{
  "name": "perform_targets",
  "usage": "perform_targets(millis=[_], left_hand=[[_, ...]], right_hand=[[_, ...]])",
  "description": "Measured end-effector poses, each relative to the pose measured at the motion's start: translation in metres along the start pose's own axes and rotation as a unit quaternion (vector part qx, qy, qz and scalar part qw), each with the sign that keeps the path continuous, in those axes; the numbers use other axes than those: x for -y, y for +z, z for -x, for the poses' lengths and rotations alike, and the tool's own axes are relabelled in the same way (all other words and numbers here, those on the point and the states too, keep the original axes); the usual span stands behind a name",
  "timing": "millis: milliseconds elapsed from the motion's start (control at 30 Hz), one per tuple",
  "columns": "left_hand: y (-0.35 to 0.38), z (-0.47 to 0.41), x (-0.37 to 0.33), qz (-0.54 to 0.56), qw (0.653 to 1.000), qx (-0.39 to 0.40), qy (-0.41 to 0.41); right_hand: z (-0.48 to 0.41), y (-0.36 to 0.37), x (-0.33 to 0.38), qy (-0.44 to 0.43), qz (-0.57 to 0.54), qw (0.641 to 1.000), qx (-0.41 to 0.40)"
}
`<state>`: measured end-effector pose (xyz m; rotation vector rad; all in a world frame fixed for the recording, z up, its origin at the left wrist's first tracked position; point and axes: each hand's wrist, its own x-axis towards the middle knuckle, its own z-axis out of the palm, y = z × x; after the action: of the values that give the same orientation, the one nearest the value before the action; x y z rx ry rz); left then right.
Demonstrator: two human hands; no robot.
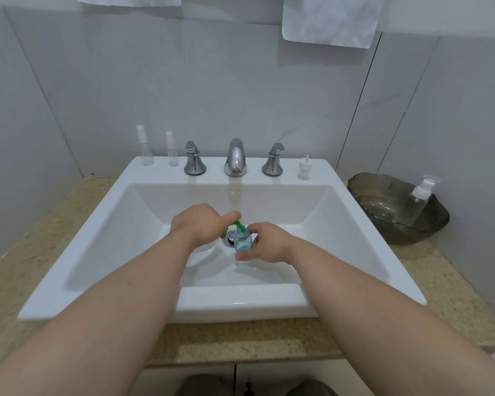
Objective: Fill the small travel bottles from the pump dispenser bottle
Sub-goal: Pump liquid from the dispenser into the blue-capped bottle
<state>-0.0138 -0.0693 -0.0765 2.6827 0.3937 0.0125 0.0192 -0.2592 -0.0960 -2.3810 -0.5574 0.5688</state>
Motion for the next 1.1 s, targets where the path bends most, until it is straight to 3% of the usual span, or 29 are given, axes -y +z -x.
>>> perform_targets(millis=[1100], left_hand=[[-0.0017, 0.0034, -0.0001, 0.0, 1.0, 0.005, 0.008]], right_hand=[[0.0003, 0.0009, 0.001, 0.005, 0.013, 1.0, 0.01]])
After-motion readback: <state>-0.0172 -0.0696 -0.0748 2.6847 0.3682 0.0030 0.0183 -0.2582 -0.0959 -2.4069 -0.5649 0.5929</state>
